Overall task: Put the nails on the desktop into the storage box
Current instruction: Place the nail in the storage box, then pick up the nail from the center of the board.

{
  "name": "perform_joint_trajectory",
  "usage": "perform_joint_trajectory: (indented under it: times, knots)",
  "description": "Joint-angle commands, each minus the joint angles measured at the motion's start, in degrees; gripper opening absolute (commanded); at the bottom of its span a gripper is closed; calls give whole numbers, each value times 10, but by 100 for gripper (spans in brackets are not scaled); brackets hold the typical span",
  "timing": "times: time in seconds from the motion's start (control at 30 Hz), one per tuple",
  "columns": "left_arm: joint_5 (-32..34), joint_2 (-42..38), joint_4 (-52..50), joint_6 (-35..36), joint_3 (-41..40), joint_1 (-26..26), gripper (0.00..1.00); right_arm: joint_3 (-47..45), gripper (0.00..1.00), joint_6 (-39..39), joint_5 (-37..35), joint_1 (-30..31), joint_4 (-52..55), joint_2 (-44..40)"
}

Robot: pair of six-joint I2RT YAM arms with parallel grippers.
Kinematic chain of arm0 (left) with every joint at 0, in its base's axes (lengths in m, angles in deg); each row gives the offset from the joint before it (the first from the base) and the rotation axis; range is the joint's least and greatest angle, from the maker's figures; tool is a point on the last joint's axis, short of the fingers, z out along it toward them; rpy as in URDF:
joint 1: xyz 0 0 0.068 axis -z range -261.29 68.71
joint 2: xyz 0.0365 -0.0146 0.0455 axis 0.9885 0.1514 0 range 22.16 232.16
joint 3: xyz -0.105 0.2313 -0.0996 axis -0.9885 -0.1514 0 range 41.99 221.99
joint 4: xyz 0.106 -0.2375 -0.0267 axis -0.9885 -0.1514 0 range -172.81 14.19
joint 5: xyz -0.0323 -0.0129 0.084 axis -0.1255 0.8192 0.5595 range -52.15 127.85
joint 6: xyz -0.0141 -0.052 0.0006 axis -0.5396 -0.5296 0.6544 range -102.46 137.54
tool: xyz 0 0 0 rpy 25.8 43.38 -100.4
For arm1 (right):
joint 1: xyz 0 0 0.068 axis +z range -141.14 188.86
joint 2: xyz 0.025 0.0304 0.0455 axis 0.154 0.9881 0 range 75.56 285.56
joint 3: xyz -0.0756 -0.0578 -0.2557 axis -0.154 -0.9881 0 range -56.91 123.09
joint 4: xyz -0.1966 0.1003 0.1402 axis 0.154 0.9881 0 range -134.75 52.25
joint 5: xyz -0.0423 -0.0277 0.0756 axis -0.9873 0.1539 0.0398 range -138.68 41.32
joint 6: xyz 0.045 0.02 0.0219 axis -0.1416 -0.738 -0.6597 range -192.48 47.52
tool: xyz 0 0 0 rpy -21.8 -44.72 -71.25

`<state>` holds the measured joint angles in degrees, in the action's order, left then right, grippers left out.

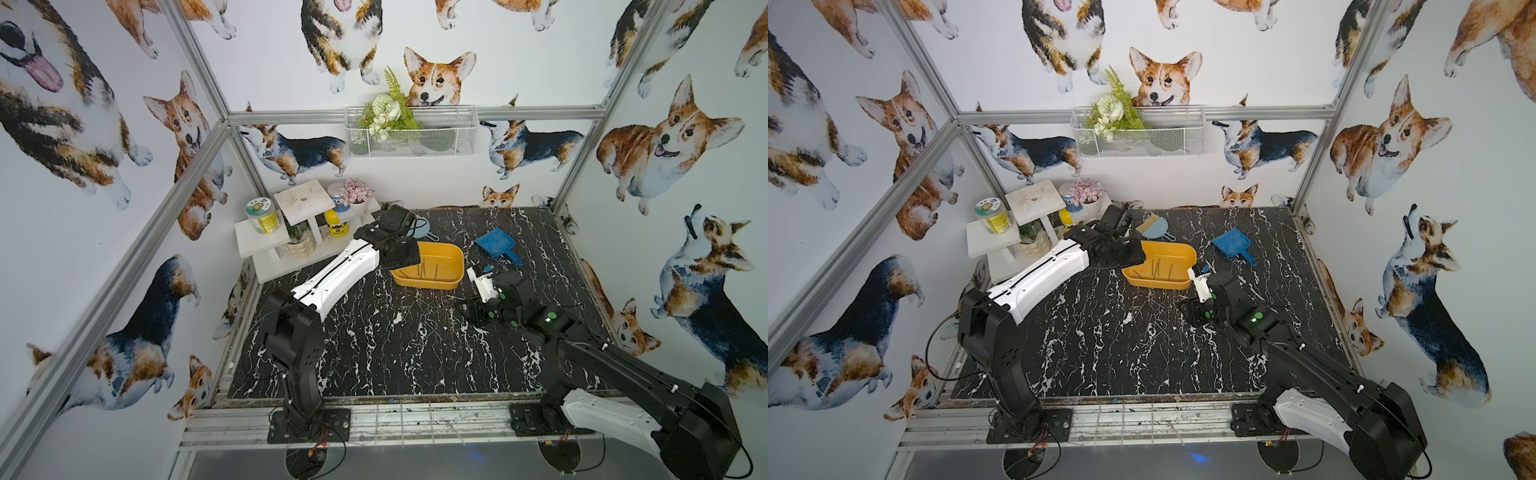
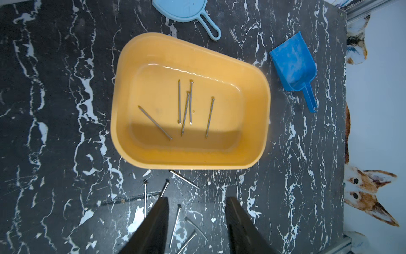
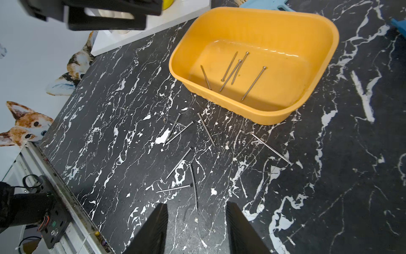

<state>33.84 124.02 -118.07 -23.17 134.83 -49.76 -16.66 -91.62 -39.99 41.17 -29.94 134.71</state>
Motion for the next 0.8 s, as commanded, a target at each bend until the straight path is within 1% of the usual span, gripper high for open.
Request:
perform_joint_trajectory:
  times: [0.0,0.07,0.1,0.2,0.27,0.37,0.5,0.67,0.77]
  knots:
    - [10,-42,15,6,-40,0,48,5,49,-6,-17,-16,8,12]
    - [11,-65,23,4,-81,0,48,3,49,-5,-16,-29,5,22]
    - [12,-96,29,2,-103,0,48,4,49,-5,-15,-37,5,30]
    - [12,-144,41,-6,-163,0,48,4,48,-5,-12,-60,7,46]
    - [12,-173,51,-13,-200,0,48,4,47,-6,-10,-74,5,75]
    - [12,-210,63,-25,-251,0,48,8,44,-6,-16,-90,6,100]
    - [11,-258,86,-44,-326,-1,48,21,43,-6,-31,-103,6,134]
    - [15,-303,107,-66,-391,-1,48,40,38,-11,-51,-116,8,178]
    - [18,-320,116,-74,-413,-1,48,47,35,-14,-59,-121,4,202]
